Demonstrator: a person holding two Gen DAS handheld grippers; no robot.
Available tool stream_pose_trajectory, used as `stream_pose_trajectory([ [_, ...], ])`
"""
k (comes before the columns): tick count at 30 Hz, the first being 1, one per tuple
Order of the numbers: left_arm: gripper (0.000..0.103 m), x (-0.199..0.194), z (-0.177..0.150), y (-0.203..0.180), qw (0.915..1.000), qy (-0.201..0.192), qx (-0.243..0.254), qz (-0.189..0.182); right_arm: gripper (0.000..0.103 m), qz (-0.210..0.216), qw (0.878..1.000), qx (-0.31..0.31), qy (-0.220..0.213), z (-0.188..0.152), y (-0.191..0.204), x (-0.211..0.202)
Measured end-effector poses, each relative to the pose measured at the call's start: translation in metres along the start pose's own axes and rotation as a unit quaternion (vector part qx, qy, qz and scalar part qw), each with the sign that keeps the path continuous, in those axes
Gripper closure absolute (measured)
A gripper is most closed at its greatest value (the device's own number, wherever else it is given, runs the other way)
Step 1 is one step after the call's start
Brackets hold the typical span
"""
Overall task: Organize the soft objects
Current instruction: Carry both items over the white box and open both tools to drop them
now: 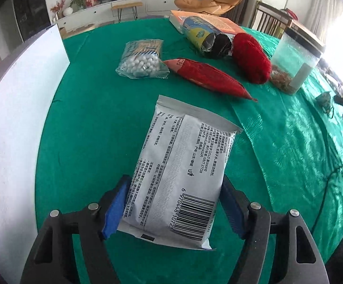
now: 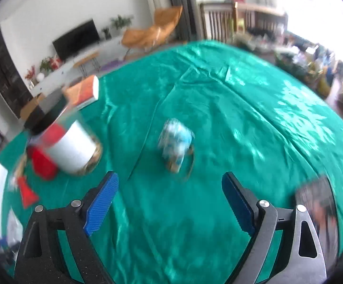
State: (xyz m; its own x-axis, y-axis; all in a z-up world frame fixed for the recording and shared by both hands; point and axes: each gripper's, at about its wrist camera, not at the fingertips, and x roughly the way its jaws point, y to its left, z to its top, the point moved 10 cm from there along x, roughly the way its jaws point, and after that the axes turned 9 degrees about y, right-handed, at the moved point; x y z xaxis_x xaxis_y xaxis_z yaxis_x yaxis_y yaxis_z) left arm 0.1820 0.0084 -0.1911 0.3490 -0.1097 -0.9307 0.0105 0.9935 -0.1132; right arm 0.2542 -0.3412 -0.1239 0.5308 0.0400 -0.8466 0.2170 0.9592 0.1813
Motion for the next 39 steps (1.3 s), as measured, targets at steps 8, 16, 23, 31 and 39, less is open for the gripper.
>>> stream_pose_trajectory([
  [8,0.032,0.006,0.024,0.008,0.9995,0.000,-0.023,-0.020,0.073,0.045,0.996,0.043,0.071,0.034,-0.005,0.061],
  [16,0.032,-0.063,0.048,0.022,0.9919,-0.071,-0.067,-0.082,0.074,0.064,0.997,-0.029,-0.043,0.073,0.062,-0.039],
  [23,0.032,-0.155,0.039,0.101,0.9813,-0.144,-0.108,-0.068,0.073,0.164,0.968,-0.182,-0.061,0.038,0.231,-0.135],
  [31,0.032,-0.211,-0.039,0.264,0.9657,-0.150,-0.186,0.101,0.073,0.350,0.879,-0.324,0.022,-0.122,0.462,-0.188],
  [39,0.007,-0.206,-0.083,0.326,0.9465,-0.134,-0.231,0.181,0.030,0.417,0.823,-0.368,0.115,-0.233,0.535,-0.176],
])
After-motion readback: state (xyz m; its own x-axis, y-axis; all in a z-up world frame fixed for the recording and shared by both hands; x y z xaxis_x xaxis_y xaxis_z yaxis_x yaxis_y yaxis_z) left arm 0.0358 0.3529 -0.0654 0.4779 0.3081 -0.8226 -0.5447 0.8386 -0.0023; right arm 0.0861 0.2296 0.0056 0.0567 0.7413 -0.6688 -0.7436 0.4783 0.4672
